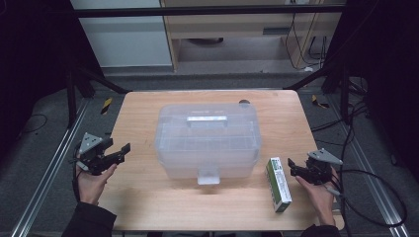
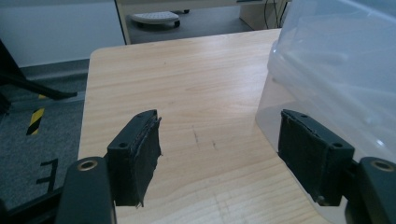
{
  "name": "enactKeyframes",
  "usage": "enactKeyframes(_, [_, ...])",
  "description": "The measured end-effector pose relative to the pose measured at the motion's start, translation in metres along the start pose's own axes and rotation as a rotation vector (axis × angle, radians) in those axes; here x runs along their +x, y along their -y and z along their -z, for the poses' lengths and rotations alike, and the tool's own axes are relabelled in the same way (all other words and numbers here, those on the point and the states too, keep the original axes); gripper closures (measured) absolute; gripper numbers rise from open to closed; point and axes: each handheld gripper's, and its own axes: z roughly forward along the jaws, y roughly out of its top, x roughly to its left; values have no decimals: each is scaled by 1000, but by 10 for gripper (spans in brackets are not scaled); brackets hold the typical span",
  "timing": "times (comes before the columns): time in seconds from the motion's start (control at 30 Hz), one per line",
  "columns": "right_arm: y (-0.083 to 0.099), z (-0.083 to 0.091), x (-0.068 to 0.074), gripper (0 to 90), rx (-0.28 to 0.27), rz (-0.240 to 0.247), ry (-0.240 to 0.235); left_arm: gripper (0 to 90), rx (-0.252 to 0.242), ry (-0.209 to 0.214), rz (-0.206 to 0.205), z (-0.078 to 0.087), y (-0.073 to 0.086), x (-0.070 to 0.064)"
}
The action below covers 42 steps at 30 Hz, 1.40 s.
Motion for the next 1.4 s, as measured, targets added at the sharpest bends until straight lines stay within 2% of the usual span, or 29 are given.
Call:
enactKeyframes(0.1, [0,0,0,187,8,12,-5,287,9,17,-43,-3,-14,-5])
enactKeyframes(0.13, [0,0,0,187,9,16,-6,285,9,17,-43,-3,-14,-5])
enactKeyframes(0.17, [0,0,0,187,10,17,-5,285,13,20,-65,-5,-20,-8])
enactKeyframes(0.43, [2,1,-1,183,15,28,-2,282,39,73,-139,-11,-41,-16])
enactKeyframes(0.5, [2,1,-2,182,15,20,-3,282,43,74,-149,-11,-43,-17])
enactKeyframes(0.9, [1,1,-1,180,14,18,-12,281,55,152,-215,-12,-61,-21])
enactKeyframes(0.97, [2,0,-1,180,23,26,-11,280,68,157,-231,-12,-64,-21])
enactKeyframes(1.13, [1,1,-2,177,15,6,-11,279,80,193,-274,-10,-74,-25])
enactKeyframes(1.17, [2,1,-2,177,17,7,-11,280,80,193,-274,-10,-74,-25])
enactKeyframes(1.23, [2,0,-2,177,20,9,-12,280,81,220,-285,-7,-82,-27])
enactKeyframes(1.3, [2,0,-2,177,20,14,-15,279,83,223,-295,-7,-85,-28])
enactKeyframes(1.33, [2,0,-1,177,21,21,-21,280,68,233,-326,-7,-90,-30])
enactKeyframes(1.4, [2,0,-1,177,26,27,-20,280,72,234,-323,-5,-92,-32])
